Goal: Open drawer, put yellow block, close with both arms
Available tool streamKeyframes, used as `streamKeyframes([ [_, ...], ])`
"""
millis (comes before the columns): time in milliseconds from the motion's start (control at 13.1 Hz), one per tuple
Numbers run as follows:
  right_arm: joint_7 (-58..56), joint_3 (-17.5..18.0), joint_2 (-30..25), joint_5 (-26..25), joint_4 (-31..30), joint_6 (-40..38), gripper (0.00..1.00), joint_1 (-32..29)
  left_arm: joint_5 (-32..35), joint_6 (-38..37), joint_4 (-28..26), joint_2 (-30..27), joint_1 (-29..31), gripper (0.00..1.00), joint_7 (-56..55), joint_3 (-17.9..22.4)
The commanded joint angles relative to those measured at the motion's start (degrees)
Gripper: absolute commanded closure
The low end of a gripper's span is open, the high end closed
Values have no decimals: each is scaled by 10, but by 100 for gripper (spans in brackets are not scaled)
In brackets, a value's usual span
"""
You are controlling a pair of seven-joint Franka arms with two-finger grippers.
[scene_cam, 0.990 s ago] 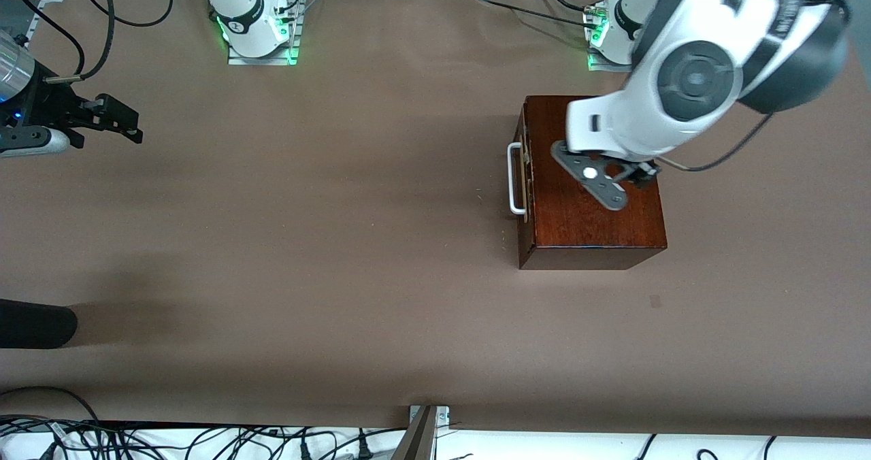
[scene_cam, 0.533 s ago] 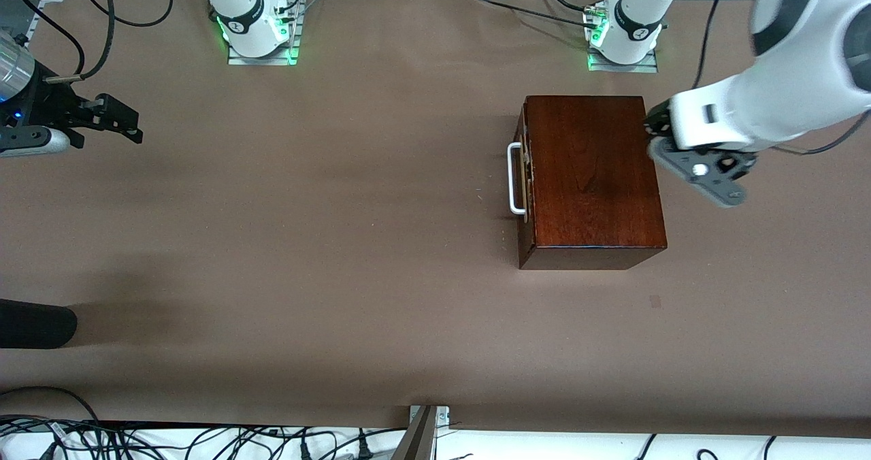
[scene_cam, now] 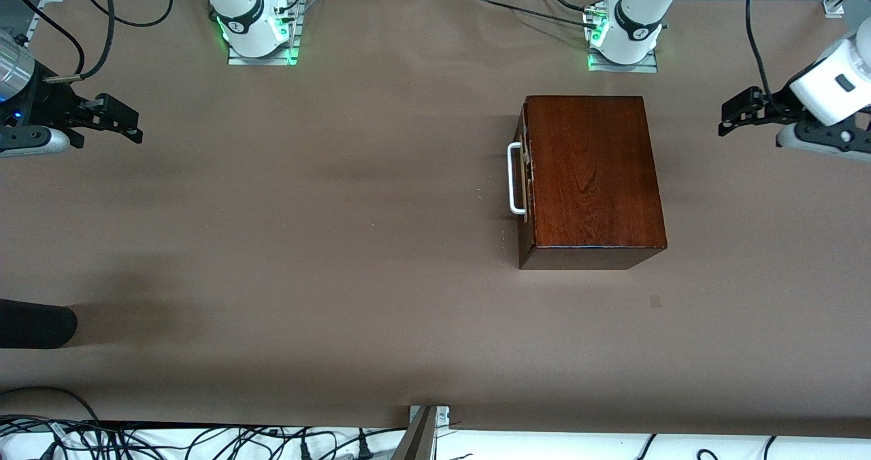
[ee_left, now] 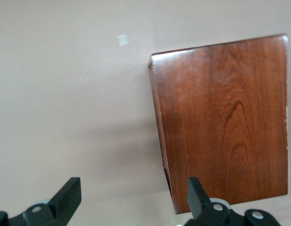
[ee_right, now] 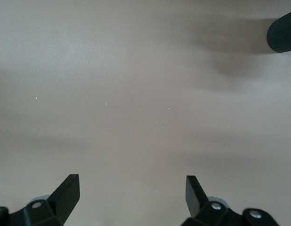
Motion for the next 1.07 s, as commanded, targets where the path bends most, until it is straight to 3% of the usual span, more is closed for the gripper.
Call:
streamKeyframes([
  [0,1,8,3,10,13,-12,0,-10,1,5,-28,-15,-4,0,-86,-4],
  [152,1,8,3,10,13,-12,0,-10,29,6,-29,-10,0,0,-27,-4],
  [990,1,7,3,11,13,-12,0,-10,31,3,23,28,-7,0,-19,-12],
])
